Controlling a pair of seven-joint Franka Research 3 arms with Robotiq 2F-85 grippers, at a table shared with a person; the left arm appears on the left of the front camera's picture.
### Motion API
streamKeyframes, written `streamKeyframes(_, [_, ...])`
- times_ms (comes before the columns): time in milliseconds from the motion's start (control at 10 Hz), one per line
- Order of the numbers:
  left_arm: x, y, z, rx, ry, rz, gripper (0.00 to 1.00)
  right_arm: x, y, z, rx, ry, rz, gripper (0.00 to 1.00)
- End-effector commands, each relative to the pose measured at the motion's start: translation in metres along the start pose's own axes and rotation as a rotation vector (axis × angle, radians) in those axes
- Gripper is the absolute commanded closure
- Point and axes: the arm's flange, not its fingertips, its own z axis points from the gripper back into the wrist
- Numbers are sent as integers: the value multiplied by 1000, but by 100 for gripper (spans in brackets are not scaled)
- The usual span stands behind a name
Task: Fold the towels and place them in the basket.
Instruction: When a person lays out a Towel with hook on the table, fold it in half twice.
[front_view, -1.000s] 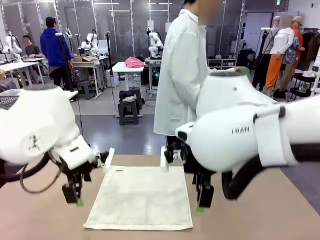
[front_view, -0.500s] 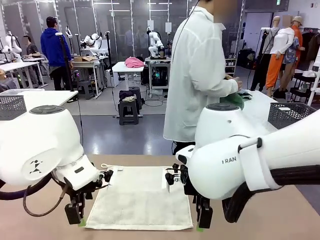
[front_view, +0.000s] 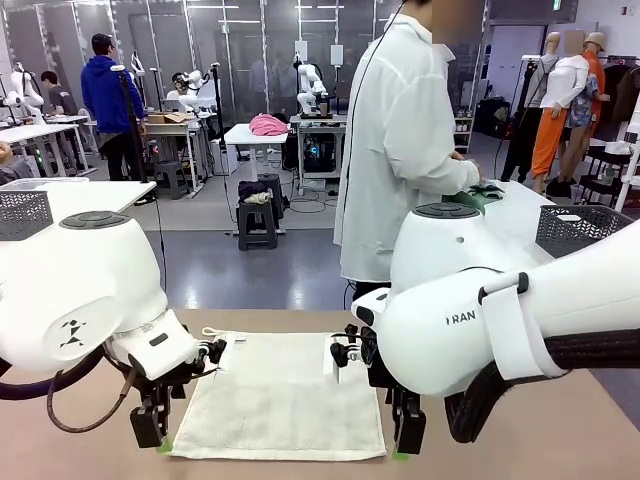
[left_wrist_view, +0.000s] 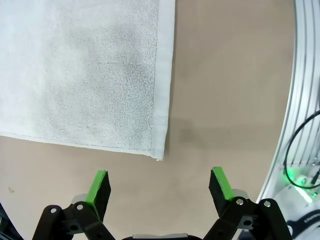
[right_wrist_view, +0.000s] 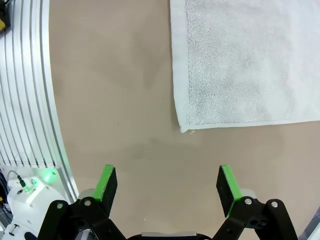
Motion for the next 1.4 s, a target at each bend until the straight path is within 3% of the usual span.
streamKeyframes(0, [2, 1, -3, 1, 27, -10, 0, 5, 1, -2, -14, 29, 93, 0])
streamKeyframes(600, [3, -1, -38, -23, 13, -12, 0, 25, 2, -38, -37, 47, 73, 0])
streamKeyframes(1300, [2, 5, -64, -40, 23, -76, 0, 16, -15, -70, -50, 56, 38, 0])
